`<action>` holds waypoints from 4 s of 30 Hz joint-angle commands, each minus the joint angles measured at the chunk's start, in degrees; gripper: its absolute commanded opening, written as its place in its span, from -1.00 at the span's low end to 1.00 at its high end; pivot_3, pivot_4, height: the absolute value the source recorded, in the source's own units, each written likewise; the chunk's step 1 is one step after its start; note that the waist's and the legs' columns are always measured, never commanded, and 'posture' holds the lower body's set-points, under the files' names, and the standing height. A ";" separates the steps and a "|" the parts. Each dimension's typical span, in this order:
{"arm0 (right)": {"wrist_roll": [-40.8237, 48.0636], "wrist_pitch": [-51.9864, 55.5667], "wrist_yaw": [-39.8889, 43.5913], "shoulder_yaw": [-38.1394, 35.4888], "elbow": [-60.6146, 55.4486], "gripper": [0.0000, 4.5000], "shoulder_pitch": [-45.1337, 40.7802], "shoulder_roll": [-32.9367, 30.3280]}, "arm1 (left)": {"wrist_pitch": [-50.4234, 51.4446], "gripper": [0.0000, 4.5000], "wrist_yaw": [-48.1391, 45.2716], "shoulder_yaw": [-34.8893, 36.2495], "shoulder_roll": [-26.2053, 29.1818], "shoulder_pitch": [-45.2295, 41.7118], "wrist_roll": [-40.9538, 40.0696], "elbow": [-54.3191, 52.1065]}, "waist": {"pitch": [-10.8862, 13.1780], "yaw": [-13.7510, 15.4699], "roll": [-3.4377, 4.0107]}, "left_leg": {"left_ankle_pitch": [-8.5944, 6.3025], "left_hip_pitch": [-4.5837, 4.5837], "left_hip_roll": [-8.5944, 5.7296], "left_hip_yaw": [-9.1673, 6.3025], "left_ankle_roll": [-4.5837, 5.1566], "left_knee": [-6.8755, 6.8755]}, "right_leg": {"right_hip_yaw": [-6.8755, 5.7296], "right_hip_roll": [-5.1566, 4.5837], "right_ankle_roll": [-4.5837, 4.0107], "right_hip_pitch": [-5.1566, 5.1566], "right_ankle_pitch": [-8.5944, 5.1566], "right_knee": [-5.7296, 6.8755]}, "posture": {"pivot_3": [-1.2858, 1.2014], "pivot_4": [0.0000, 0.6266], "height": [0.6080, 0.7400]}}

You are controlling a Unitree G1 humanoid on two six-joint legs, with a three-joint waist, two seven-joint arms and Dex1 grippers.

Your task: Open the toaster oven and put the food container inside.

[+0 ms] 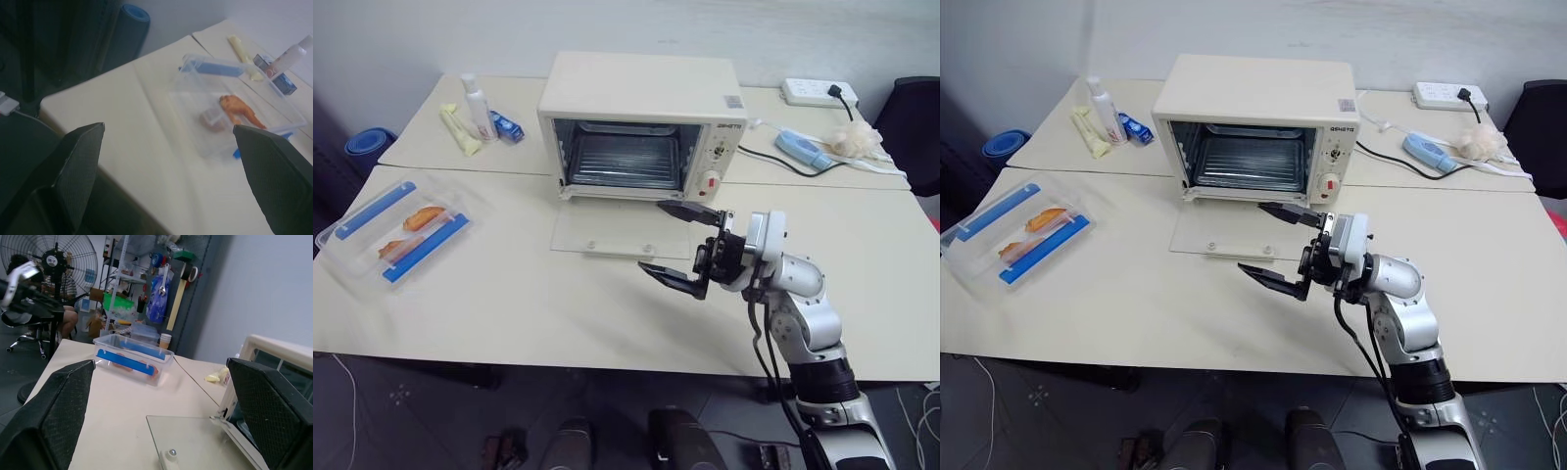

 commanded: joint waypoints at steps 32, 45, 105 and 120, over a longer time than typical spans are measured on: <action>-2.16 0.11 -2.79 -1.96 -3.47 1.00 5.57 -6.14 | 4.71 -0.97 -13.31 -36.93 24.33 -51.31 30.37 41.41 | -0.08 0.00 -0.16 | 0.27 -0.14 -0.02 0.25 -0.50 -0.37 | -0.34 -0.15 -0.12 -0.53 -0.06 0.19 | 0.03 -0.52 1.00; -2.50 0.76 -6.97 -8.43 -7.75 1.00 15.64 -11.24 | 27.19 -0.97 -12.32 -53.17 12.26 -65.17 27.76 6.98 | -0.06 0.07 -0.15 | 0.19 -0.25 -0.15 0.13 -0.37 -0.06 | -0.42 -0.26 -0.10 -0.39 -0.05 0.25 | 0.03 -0.52 1.00; -16.45 18.12 -22.13 8.37 10.11 -1.00 -9.24 -2.12 | -22.39 -0.99 -39.87 -67.49 -7.82 -54.53 48.50 13.99 | -0.01 0.23 -0.02 | 0.22 -0.24 -0.09 0.16 -0.34 0.28 | -0.32 -0.05 -0.03 -0.38 -0.01 0.35 | 0.03 -0.52 1.00; -23.24 -0.46 -25.16 4.50 43.97 -1.00 -28.48 2.98 | -33.82 -0.99 -28.50 -64.87 -18.23 -65.16 52.58 31.12 | -0.01 -0.43 -0.02 | 0.27 -0.30 -0.09 0.24 -0.43 0.29 | -0.31 -0.05 -0.02 -0.52 0.00 0.41 | 0.03 -0.52 1.00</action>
